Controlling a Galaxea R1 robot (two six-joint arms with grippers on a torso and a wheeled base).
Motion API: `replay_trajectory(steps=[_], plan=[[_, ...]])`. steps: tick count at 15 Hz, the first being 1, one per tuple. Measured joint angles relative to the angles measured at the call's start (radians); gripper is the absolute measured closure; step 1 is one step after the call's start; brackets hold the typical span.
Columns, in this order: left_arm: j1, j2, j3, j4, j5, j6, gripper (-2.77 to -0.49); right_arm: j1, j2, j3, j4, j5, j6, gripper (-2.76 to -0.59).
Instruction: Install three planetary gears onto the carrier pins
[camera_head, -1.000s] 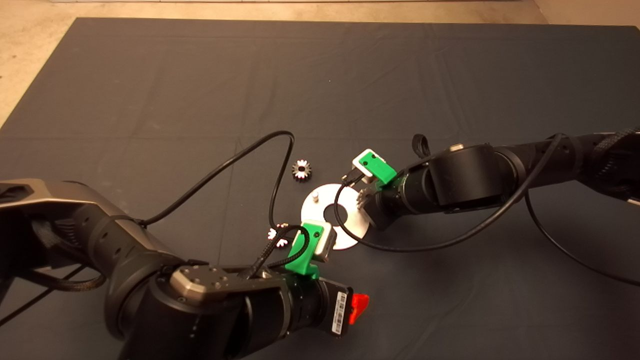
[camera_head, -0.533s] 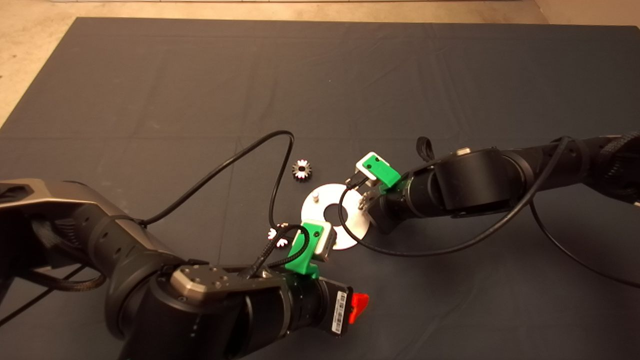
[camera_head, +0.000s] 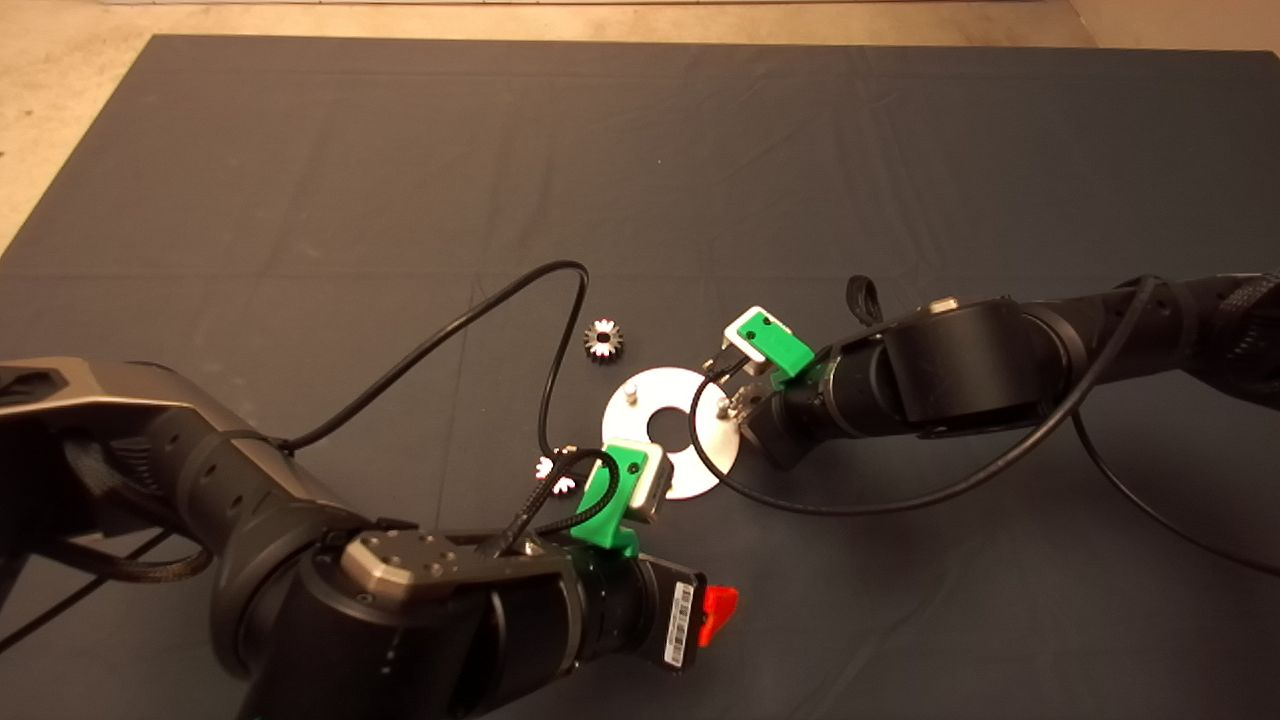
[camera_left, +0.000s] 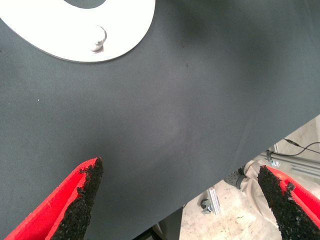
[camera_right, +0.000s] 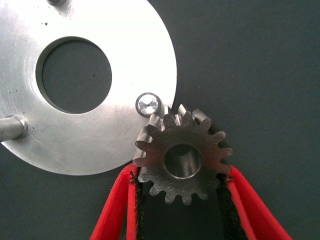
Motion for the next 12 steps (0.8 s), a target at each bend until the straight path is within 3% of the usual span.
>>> replay_trajectory(steps=[3,12], plan=[[0.000,0.000,-0.006,0.010,0.000,0.000,-2.22,0.017,0.003,0.000,0.000,-0.001,0.001,-0.79],[0.000,0.003,-0.006,0.015,0.000,0.000,-2.22,0.023,0.033,-0.002,0.000,0.000,0.003,-0.79]])
